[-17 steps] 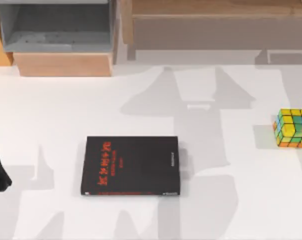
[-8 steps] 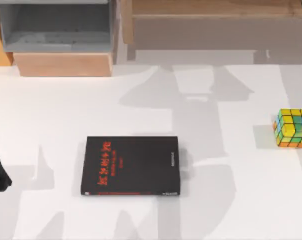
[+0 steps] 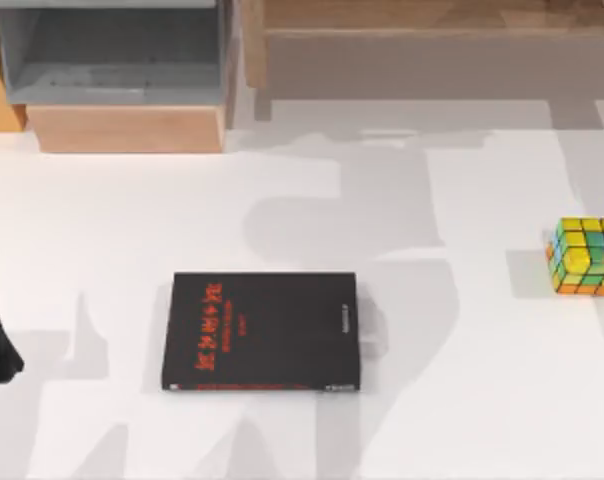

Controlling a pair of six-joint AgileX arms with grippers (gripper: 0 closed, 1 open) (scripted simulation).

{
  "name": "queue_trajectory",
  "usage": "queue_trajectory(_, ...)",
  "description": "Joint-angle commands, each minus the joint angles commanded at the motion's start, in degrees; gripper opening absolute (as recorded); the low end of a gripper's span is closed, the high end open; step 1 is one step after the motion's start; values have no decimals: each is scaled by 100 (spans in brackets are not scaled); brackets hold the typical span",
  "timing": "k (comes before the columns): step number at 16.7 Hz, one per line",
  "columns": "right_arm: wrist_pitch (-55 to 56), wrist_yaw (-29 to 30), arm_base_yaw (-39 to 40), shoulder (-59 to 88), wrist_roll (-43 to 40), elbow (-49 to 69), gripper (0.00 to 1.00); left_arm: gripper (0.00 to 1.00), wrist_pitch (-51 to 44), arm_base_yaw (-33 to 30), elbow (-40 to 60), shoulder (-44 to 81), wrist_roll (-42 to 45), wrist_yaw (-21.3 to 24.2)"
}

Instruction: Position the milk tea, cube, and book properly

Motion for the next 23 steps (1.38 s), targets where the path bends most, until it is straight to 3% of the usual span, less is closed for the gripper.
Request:
queue_trajectory(5,-21,-1,-1,43,0,57,100,100,0,0,0,0,0,0)
queue_trajectory(18,-21,-1,-1,43,0,57,2,100,0,0,0,0,0,0)
queue_trajectory(23,-21,-1,-1,43,0,57,0,100,0,0,0,0,0,0)
